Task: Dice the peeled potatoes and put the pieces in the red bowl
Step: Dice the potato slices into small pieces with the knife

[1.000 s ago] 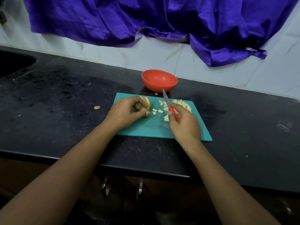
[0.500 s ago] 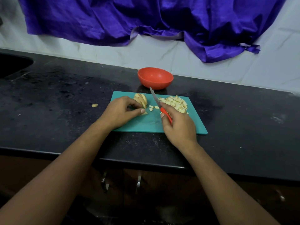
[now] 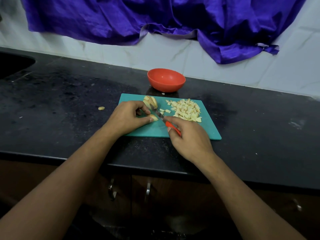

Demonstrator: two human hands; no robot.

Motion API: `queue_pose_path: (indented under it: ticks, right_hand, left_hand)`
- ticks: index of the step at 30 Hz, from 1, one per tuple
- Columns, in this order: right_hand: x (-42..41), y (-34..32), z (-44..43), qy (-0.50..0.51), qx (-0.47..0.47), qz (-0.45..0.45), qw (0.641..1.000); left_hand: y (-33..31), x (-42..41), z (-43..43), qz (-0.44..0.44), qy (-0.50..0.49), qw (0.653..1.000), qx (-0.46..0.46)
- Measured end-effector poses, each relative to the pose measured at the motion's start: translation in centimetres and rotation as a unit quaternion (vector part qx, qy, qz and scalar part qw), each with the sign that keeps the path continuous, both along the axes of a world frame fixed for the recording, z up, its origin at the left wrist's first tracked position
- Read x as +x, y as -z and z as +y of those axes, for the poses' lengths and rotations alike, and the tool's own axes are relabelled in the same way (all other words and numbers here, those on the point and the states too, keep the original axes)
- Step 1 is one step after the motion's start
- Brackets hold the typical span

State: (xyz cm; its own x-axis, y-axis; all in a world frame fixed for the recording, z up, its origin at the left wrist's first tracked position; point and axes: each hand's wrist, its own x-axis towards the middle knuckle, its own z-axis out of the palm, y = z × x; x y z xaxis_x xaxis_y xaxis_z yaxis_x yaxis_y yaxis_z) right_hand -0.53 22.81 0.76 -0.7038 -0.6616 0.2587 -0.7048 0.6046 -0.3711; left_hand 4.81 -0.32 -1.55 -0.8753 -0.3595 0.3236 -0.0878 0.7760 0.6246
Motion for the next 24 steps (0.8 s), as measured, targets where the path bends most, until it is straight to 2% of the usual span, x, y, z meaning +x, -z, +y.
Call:
queue_pose_path:
  ticks: [4,14,19,24]
  right_hand:
    - [-0.4,-0.7,-0.5,0.023,0.015,0.010,1.000]
    - [-2.0,-1.5,-2.9,0.022,0.072,0.008,0.997]
    - [-1.4,-1.6,-2.5,0.036,0.017,-0.021,0.999]
    - [-0.4,-1.8,-1.6,0.063,0.030,-0.015,0.997]
  left_hand:
    - [-0.1,-0.1,0.0,-0.020,-0.001,0.999,-0.029]
    - [-0.5,0.0,0.5,-0.023,-0.023,0.999,-0.030]
    - [-0.5,0.1,0.7,-0.016,-0.019,0.999,-0.047]
    - [-0.6,0.2,1.1,-0.011,-0.019,0.997,-0.075]
